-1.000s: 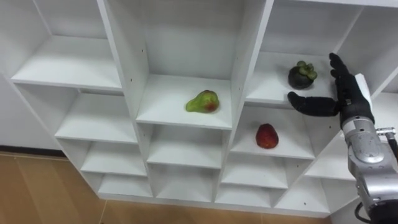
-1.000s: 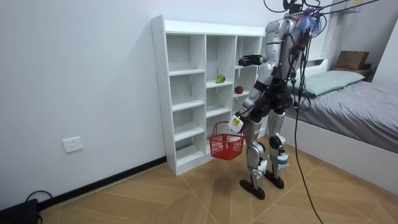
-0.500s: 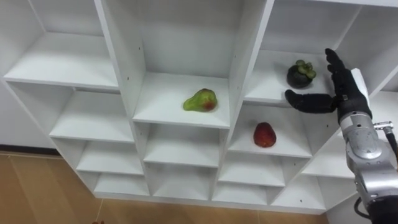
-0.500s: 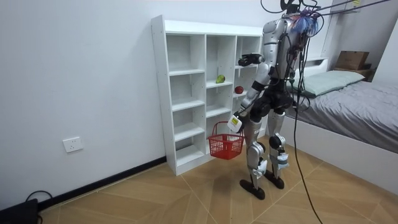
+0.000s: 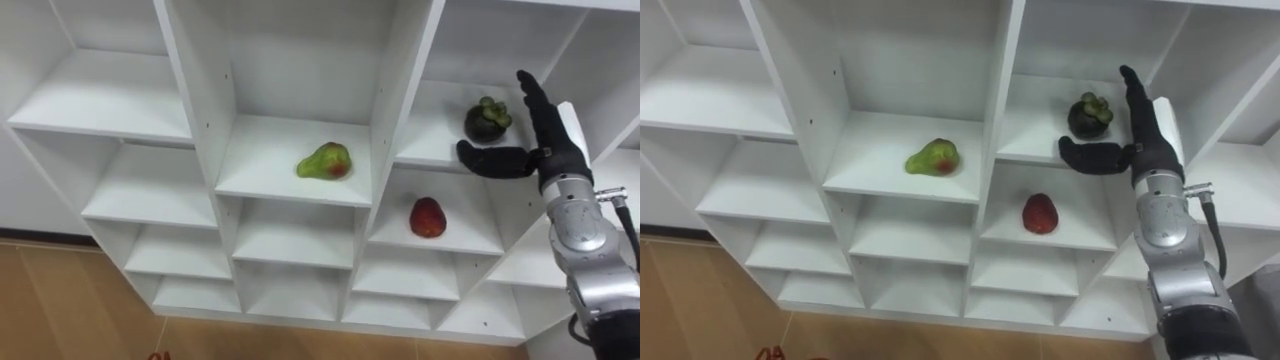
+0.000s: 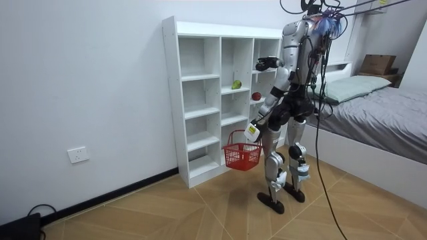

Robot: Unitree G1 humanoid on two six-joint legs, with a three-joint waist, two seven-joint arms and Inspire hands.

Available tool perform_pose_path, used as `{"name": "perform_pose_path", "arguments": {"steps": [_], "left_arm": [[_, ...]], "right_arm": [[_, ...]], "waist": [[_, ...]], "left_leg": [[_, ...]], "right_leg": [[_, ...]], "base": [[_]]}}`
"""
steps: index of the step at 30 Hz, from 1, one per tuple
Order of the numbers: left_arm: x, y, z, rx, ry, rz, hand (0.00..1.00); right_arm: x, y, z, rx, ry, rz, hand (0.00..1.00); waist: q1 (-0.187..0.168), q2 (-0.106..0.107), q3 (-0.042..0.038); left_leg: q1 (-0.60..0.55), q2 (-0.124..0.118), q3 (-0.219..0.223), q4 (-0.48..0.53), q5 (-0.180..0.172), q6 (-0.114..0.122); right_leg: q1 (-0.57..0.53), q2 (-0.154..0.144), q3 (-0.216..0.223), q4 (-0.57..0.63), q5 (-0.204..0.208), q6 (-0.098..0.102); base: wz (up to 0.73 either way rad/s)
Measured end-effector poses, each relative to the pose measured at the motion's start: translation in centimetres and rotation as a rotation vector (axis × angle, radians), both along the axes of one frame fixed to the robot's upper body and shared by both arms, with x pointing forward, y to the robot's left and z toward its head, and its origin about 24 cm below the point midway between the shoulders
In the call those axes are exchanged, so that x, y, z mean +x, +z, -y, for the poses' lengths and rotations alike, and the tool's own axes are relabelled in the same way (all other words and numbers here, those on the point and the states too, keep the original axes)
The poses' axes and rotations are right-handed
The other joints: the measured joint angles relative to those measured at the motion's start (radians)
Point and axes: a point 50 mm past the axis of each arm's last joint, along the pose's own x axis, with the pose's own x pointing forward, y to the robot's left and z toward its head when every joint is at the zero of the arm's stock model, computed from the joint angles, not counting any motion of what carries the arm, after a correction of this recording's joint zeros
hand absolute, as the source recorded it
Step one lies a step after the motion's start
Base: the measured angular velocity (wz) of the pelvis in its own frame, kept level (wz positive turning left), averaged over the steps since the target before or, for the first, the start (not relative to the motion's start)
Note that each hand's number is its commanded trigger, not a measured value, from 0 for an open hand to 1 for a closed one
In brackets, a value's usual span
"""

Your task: Collect fruits from the closet

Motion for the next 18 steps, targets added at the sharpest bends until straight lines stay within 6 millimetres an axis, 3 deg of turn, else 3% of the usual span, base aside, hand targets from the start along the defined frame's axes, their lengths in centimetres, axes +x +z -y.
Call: {"name": "perform_pose_path", "arguments": {"steps": [6, 7, 8, 9, 10, 11, 18], "left_arm": [[-0.02, 0.0, 0.01, -0.001, 0.0, -0.001, 1.0], [-0.02, -0.01, 0.01, -0.002, 0.0, -0.003, 1.0], [-0.03, -0.02, 0.01, -0.003, 0.0, -0.005, 1.0], [-0.04, -0.03, 0.02, -0.004, 0.0, -0.008, 1.0], [-0.06, -0.04, 0.03, -0.006, 0.001, -0.01, 1.0], [-0.08, -0.04, 0.03, -0.006, 0.001, -0.012, 1.0], [-0.03, -0.04, 0.02, -0.008, -0.005, -0.016, 1.0]], "right_arm": [[0.02, 0.05, 0.0, -0.001, 0.0, 0.0, 0.0], [0.03, 0.05, -0.01, 0.0, 0.001, -0.001, 0.11], [0.04, 0.05, -0.01, 0.0, 0.001, -0.002, 0.53], [0.05, 0.06, -0.02, 0.0, 0.002, -0.003, 0.62], [0.06, 0.06, -0.02, 0.0, 0.002, -0.003, 0.85], [0.06, 0.06, -0.02, 0.0, 0.002, -0.003, 1.0], [0.4, 0.34, 0.0, -0.007, 0.005, 0.0, 1.0]], "waist": [[0.001, 0.002, -0.0001], [0.001, 0.003, -0.0004], [0.001, 0.003, -0.0005], [0.001, 0.004, -0.001], [0.001, 0.005, -0.0014], [0.001, 0.006, -0.0017], [0.0, 0.007, -0.0022]], "left_leg": [[-0.002, 0.0, -0.001, 0.0, 0.0, 0.0], [-0.002, 0.0, -0.001, 0.0, 0.0, 0.0], [-0.002, 0.0, -0.001, 0.0, 0.0, 0.0], [-0.002, -0.001, -0.001, 0.0, 0.0, 0.0], [-0.002, -0.001, -0.001, 0.0, 0.0, 0.0], [-0.002, -0.001, -0.001, 0.0, 0.0, 0.0], [-0.007, -0.001, -0.006, 0.002, 0.0, 0.0]], "right_leg": [[0.0, -0.001, -0.003, 0.0, 0.0, 0.0], [0.0, -0.001, -0.004, 0.0, 0.0, 0.0], [0.0, -0.001, -0.004, 0.0, 0.0, 0.0], [0.0, -0.001, -0.004, 0.0, 0.0, 0.0], [0.0, -0.001, -0.004, 0.0, 0.0, 0.0], [0.0, -0.001, -0.005, 0.0, 0.0, 0.0], [0.008, -0.002, -0.018, 0.0, 0.0, 0.0]], "base": [[0.0], [0.0], [0.0], [0.0], [0.0], [0.0], [0.02]]}}
